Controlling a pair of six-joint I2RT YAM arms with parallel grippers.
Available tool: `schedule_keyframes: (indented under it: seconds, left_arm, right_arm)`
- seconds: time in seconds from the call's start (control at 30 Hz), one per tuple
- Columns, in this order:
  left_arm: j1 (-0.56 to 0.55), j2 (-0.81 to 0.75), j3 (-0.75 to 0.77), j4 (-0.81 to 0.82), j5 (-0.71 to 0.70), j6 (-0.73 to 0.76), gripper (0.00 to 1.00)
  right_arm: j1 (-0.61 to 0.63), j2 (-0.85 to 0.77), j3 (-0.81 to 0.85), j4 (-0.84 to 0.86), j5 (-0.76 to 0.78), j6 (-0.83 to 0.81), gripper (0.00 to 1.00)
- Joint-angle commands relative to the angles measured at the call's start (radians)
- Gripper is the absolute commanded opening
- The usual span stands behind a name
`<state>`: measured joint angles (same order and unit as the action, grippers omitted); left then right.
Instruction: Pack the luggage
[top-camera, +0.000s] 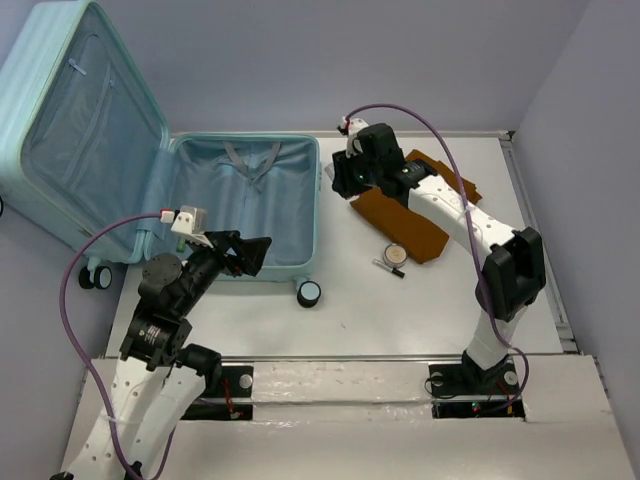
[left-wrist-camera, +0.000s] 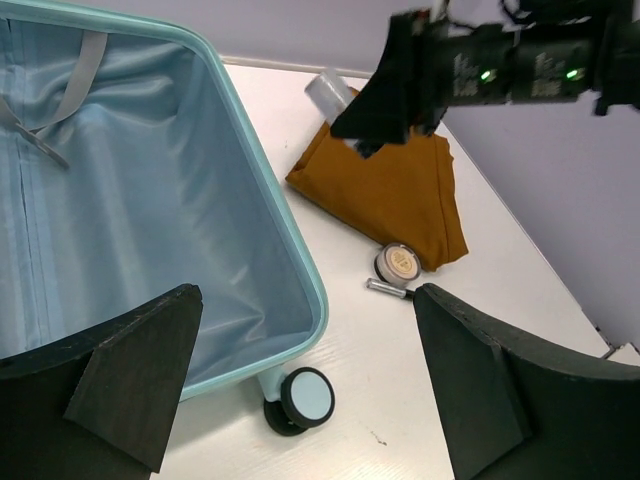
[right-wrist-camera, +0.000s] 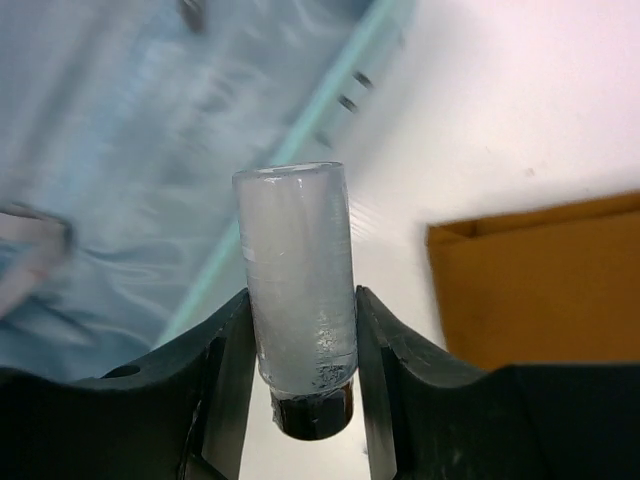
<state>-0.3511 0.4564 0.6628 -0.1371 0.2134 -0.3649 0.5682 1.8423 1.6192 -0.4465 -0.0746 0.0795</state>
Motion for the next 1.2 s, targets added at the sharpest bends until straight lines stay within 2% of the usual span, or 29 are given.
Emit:
schedule_keyframes:
  seconds: [0.0, 0.13, 0.17, 0.23, 0.33, 0.37, 0.47, 0.5, 0.57, 0.63, 0.67, 0.7, 0.77, 0.83, 0.97, 1.17]
  left_arm:
    - [0.012, 0.002, 0.027, 0.063, 0.026, 0.001, 0.99]
    - [0.020, 0.005, 0.027, 0.056, 0.024, 0.007, 0.99]
    - [0.021, 0.008, 0.027, 0.048, 0.023, 0.009, 0.99]
    - [0.021, 0.010, 0.029, 0.041, 0.024, 0.012, 0.99]
    - [0.020, 0.002, 0.027, 0.039, 0.032, 0.014, 0.99]
    - [0.017, 0.001, 0.027, 0.040, 0.030, 0.014, 0.99]
    - [0.009, 0.001, 0.031, 0.051, 0.032, 0.011, 0.99]
    - [0.005, 0.001, 0.032, 0.051, 0.037, 0.012, 0.99]
    - [0.003, 0.004, 0.031, 0.053, 0.040, 0.011, 0.99]
    - [0.003, 0.005, 0.029, 0.054, 0.041, 0.009, 0.99]
    - [0.003, 0.007, 0.031, 0.054, 0.041, 0.011, 0.99]
    - [0.004, 0.010, 0.031, 0.056, 0.041, 0.009, 0.99]
    - [0.008, 0.013, 0.031, 0.057, 0.041, 0.009, 0.99]
    - [0.009, 0.018, 0.029, 0.059, 0.043, 0.009, 0.99]
    - [0.014, 0.022, 0.027, 0.059, 0.047, 0.009, 0.99]
    - [0.015, 0.018, 0.026, 0.057, 0.049, 0.009, 0.99]
  right_arm:
    - [0.137, -0.008, 0.138, 0.066, -0.094, 0.138, 0.14]
    - [0.223, 0.111, 0.296, 0.062, -0.054, 0.166, 0.66]
    - [0.223, 0.127, 0.310, 0.039, -0.050, 0.177, 0.83]
    - [0.223, 0.112, 0.263, 0.016, 0.044, 0.163, 0.91]
    - [0.194, 0.016, 0.103, 0.023, 0.134, 0.167, 0.88]
    - [0.165, -0.068, -0.033, 0.040, 0.156, 0.172, 0.80]
    - [0.099, -0.216, -0.288, 0.055, 0.254, 0.204, 0.66]
    - [0.085, -0.242, -0.341, 0.054, 0.290, 0.224, 0.65]
    - [0.064, -0.290, -0.436, 0.048, 0.320, 0.252, 0.65]
    - [0.035, -0.334, -0.543, 0.040, 0.346, 0.302, 0.75]
    - [0.022, -0.342, -0.574, 0.038, 0.355, 0.321, 0.80]
    - [0.001, -0.348, -0.600, 0.038, 0.363, 0.339, 0.91]
    - [-0.008, -0.335, -0.649, 0.052, 0.354, 0.370, 0.95]
    - [-0.018, -0.313, -0.662, 0.071, 0.341, 0.376, 0.95]
    - [-0.042, -0.230, -0.644, 0.123, 0.323, 0.393, 0.87]
    - [-0.076, -0.172, -0.616, 0.146, 0.364, 0.422, 0.82]
